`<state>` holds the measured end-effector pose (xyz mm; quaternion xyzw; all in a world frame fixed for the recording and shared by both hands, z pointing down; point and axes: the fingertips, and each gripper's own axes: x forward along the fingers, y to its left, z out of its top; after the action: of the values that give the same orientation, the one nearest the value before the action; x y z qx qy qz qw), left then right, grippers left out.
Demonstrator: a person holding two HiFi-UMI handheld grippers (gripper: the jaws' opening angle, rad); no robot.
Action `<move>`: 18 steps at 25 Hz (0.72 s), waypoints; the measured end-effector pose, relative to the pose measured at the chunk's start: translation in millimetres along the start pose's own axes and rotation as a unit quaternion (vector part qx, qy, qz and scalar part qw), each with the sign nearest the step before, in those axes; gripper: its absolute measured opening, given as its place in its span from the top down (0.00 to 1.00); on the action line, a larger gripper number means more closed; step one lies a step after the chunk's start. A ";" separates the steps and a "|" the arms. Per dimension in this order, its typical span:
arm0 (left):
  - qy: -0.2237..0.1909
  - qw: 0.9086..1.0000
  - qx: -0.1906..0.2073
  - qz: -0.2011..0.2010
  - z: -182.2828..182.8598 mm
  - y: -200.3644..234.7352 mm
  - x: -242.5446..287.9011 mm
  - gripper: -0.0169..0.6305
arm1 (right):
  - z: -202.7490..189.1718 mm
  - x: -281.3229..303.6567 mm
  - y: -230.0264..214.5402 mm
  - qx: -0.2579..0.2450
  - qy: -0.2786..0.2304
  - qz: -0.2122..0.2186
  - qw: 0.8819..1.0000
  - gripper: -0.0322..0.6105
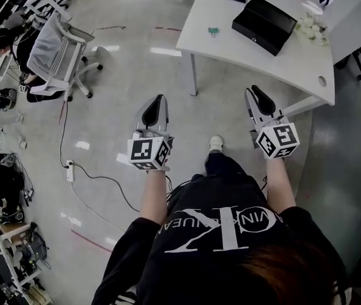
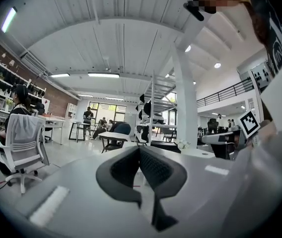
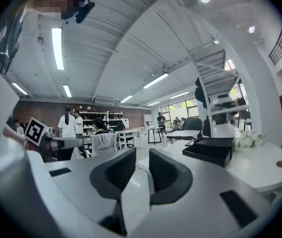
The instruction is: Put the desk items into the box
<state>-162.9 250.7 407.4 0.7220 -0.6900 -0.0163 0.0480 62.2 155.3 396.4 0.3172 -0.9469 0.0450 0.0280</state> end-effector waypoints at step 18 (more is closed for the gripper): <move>0.015 1.000 0.002 0.014 4.5 12.5 132.3 0.96 | -1.4 98.1 -88.0 -0.003 0.029 0.044 0.999 0.88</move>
<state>-169.5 117.9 409.8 0.7124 -0.6994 -0.0034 0.0576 37.1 26.8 411.7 0.2737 -0.9589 0.0520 0.0542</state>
